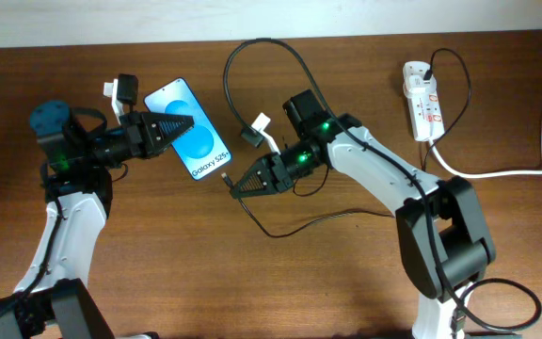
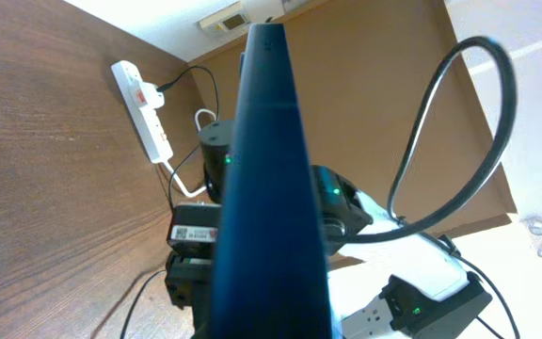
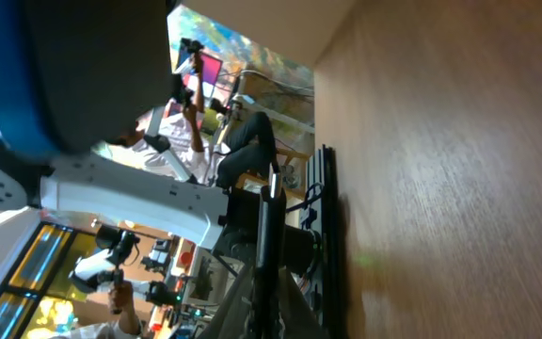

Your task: Plug charger to phone and switch on socket

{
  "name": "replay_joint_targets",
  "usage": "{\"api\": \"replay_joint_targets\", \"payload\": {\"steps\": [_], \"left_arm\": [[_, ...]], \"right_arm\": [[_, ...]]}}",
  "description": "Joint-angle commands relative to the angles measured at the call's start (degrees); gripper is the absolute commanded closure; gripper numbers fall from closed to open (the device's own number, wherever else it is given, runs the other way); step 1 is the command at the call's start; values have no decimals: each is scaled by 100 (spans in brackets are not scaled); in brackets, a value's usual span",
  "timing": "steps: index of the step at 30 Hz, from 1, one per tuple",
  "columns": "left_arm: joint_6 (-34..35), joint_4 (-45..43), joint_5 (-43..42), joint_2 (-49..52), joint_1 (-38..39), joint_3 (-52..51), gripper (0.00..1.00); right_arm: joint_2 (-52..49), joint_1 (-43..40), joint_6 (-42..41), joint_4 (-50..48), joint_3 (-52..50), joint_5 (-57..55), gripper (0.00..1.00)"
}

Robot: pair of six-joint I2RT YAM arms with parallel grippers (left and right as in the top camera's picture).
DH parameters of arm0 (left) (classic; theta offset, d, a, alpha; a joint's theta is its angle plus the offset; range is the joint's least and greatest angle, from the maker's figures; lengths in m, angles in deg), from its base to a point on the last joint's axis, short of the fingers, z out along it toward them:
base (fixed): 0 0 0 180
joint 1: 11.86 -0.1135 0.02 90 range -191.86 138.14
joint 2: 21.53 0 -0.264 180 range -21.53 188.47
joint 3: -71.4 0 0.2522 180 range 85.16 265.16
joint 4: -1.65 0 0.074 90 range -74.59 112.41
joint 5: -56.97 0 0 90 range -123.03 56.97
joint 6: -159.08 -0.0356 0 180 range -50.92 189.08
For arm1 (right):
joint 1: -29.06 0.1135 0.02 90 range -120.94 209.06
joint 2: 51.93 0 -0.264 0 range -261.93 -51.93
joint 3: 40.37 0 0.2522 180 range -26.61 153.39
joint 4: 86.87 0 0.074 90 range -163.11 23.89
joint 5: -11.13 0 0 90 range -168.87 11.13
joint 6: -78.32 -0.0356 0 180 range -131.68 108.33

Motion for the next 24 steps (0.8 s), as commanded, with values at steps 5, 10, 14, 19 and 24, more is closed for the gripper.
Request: {"api": "replay_joint_targets", "payload": {"steps": [5,10,14,19,24], "left_arm": [[-9,-15,42,-33,2,28,100],[-4,-13,131,-33,2,28,100],[-7,-13,192,-33,2,28,100],[-4,68,192,-35,2,28,100],[-4,243,166,-33,2,28,100]], "right_arm": [[175,-4,-284,-2,402,24,96],[197,22,-278,332,400,81,96],[393,181,68,723,400,50,96],[863,308,63,894,402,-901,96],[1128,339,63,898,400,-1456,96]]}}
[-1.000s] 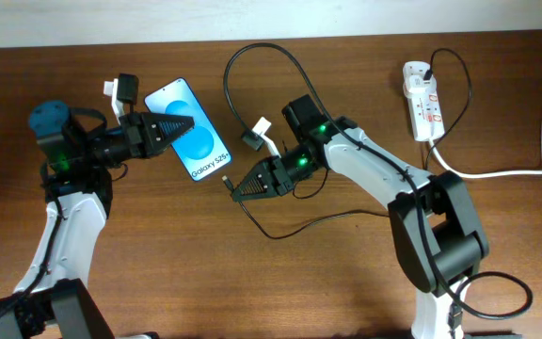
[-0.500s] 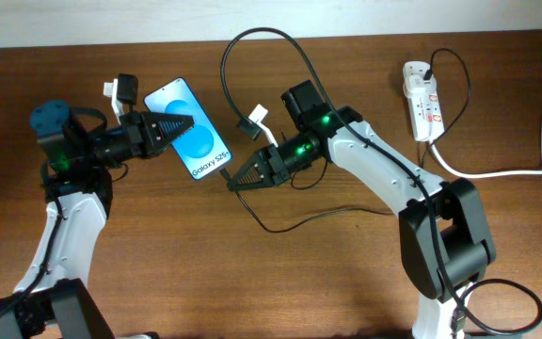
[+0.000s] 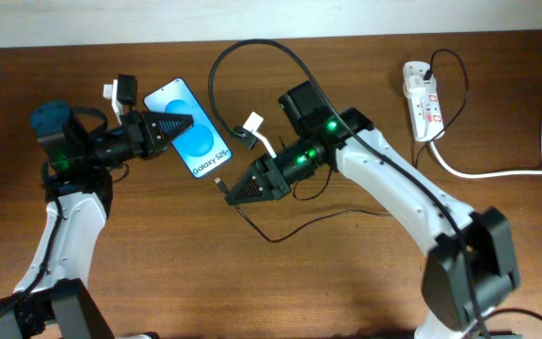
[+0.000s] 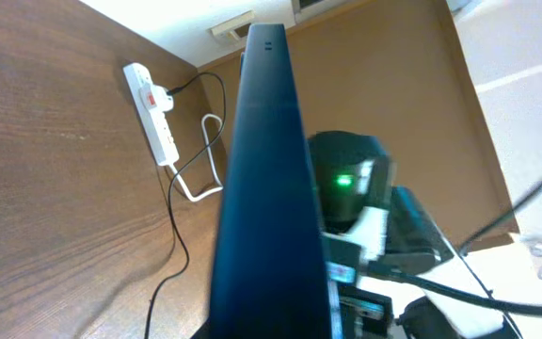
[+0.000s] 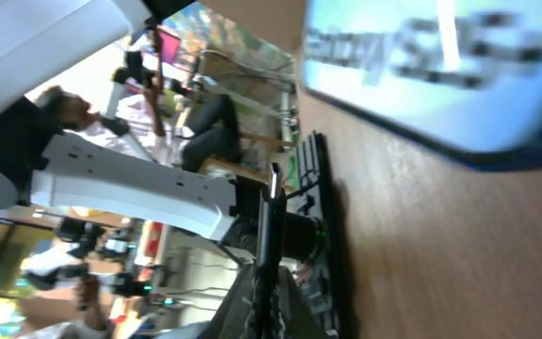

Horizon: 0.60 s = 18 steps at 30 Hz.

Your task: Plug charger to phone and switch on socket

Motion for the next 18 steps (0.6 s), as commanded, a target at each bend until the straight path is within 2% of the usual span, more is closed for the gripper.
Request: {"api": "replay_joint_targets", "payload": {"steps": [1,8,18], "left_arm": [[-4,-9,-39,-33,2,28,100],[-4,-9,-81,-33,2,28,100],[-4,-9,-105,-33,2,28,100]], "right_arm": [[160,31,98,33,111,-535,96],[-22,31,-57,-39,111,-542,96],[-33,28,-688,-791,111,-264,96]]}}
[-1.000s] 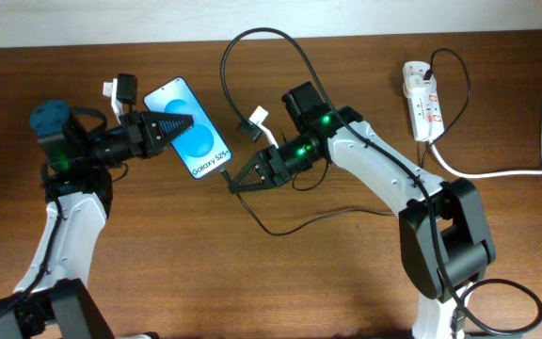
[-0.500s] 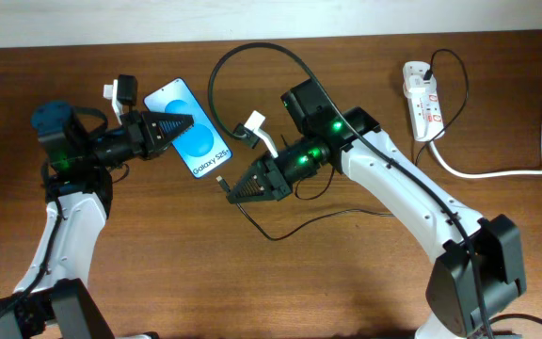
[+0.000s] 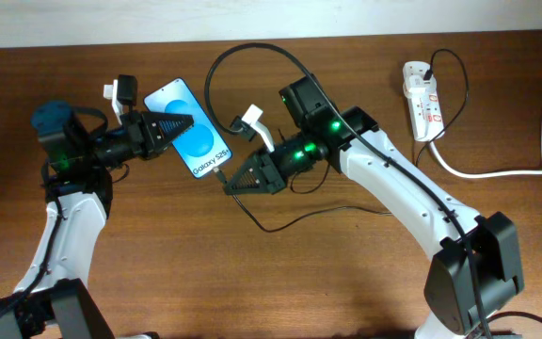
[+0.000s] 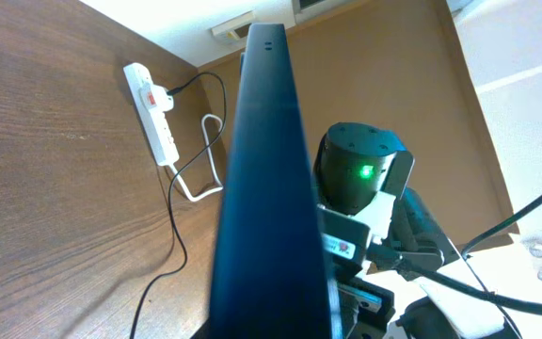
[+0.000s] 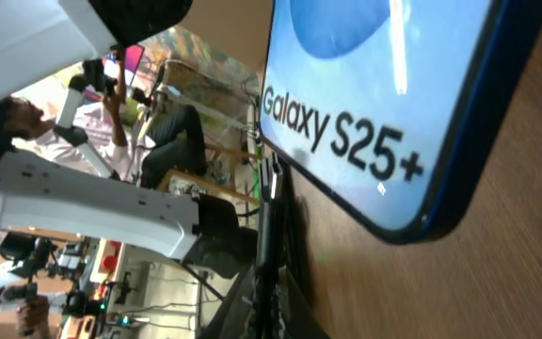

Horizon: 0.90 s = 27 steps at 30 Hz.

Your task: Plug charger to phone and switch on socket

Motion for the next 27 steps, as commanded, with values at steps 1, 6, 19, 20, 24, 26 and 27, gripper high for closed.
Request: {"api": "replay_joint_targets", "payload": {"steps": [1,6,19,20,24,26,27], "left_arm": [[-4,-15,-125,-33,2,28,100],[-2,-15,-173,-33,2,28,100],[197,-33,-234,-35,-2,28,100],[234,-35,-236,-35,-2,28,100],[535,-37,-258,-35,-2,28,100],[533,-37,-278,-35,-2,28,100],[544,-35,-282,-35,-2,28,100]], "right_arm": [[-55,24,-308,-122,96,195,96],[-55,22,-588,-94,96,341,96],[-55,11,-868,240,96,474,96],[-55,11,-868,240,96,476,96],[-55,11,-1003,264,96,490,96],[-55,11,-999,258,96,538,96],[-55,11,-1001,258,96,538,96]]}}
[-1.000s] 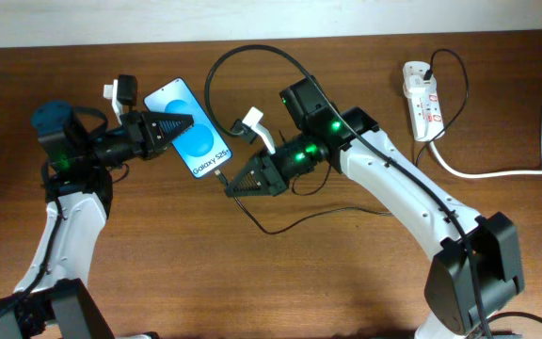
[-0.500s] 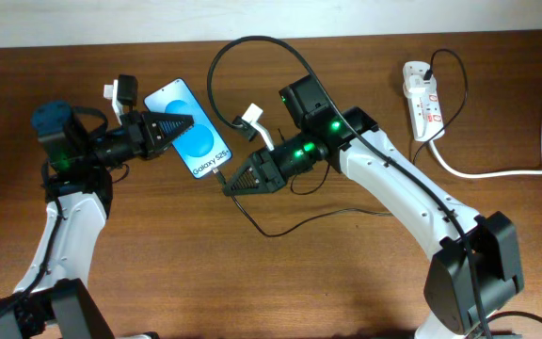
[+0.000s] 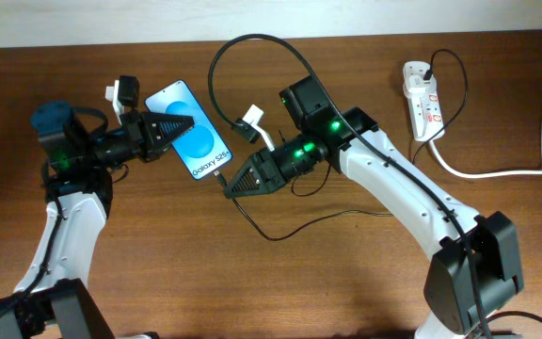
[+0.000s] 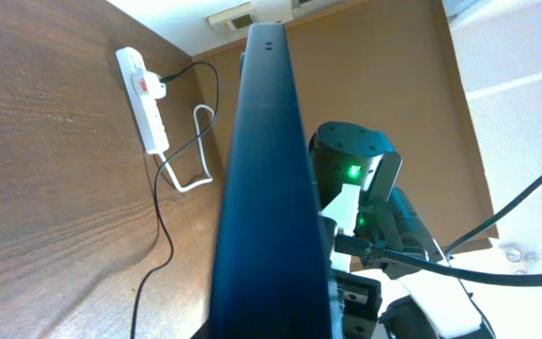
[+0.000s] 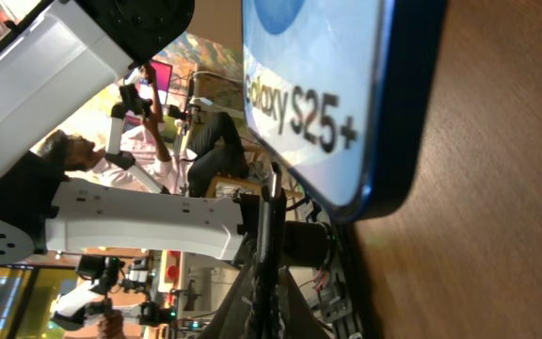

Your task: Plug charger to phone and switch on socket

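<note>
A blue phone [image 3: 196, 141] showing "Galaxy S25+" is held off the table with my left gripper [image 3: 179, 126] shut on its upper half. The left wrist view shows only its dark edge [image 4: 271, 188]. My right gripper [image 3: 231, 186] is shut on the plug end of the black charger cable [image 3: 252, 42]. The plug tip [image 5: 271, 184] sits right at the phone's bottom end [image 5: 384, 188], and I cannot tell whether they touch. The white socket strip [image 3: 422, 99] lies at the far right, a plug in it; the left wrist view also shows the strip [image 4: 144, 99].
The black cable loops above the right arm and trails over the brown table [image 3: 280, 282] below it. A white cable [image 3: 506, 171] runs from the strip off the right edge. A small white tag [image 3: 249, 121] hangs by the right wrist.
The plug tip has come closer under the phone's bottom end in the right wrist view. The left gripper has tilted the phone slightly. Both grips are unchanged.
My left gripper held the phone up throughout. My right gripper, shut on the cable plug, was first right of and below the phone's bottom end. It then stood lower left, then close to that end, and now the plug tip is right at it.
</note>
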{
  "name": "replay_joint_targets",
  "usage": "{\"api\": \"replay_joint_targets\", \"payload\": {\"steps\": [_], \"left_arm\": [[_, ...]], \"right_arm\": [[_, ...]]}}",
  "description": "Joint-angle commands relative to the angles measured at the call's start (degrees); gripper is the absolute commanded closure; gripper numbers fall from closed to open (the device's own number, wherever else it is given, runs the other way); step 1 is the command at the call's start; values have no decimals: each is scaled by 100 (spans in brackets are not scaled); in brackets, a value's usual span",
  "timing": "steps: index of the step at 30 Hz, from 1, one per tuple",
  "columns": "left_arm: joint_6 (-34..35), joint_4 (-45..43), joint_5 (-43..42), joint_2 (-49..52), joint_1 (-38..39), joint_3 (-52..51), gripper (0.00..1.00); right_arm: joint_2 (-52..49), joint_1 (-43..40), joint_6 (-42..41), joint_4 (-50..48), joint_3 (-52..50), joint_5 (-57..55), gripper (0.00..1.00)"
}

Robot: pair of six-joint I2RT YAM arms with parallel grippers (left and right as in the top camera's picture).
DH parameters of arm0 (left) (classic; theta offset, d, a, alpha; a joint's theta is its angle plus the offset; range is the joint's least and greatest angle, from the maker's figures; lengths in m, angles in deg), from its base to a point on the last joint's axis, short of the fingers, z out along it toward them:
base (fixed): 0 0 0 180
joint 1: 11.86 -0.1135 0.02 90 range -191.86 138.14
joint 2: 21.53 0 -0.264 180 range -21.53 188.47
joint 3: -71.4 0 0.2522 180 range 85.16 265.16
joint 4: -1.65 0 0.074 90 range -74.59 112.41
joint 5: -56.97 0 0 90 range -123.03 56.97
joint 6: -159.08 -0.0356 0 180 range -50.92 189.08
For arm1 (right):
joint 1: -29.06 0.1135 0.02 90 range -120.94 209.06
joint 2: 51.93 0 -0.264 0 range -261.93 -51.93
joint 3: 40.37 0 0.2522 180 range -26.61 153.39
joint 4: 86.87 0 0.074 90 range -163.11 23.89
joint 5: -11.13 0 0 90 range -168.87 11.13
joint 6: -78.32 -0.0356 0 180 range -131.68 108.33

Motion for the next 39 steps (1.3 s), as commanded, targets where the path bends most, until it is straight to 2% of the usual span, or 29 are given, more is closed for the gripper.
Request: {"api": "replay_joint_targets", "payload": {"steps": [1,39], "left_arm": [[205,-33,-170,-35,-2,28,100],[245,-35,-195,-35,-2,28,100]], "right_arm": [[-48,11,-66,11,96,205,96],[-59,-66,-448,35,96,339,96]]}}
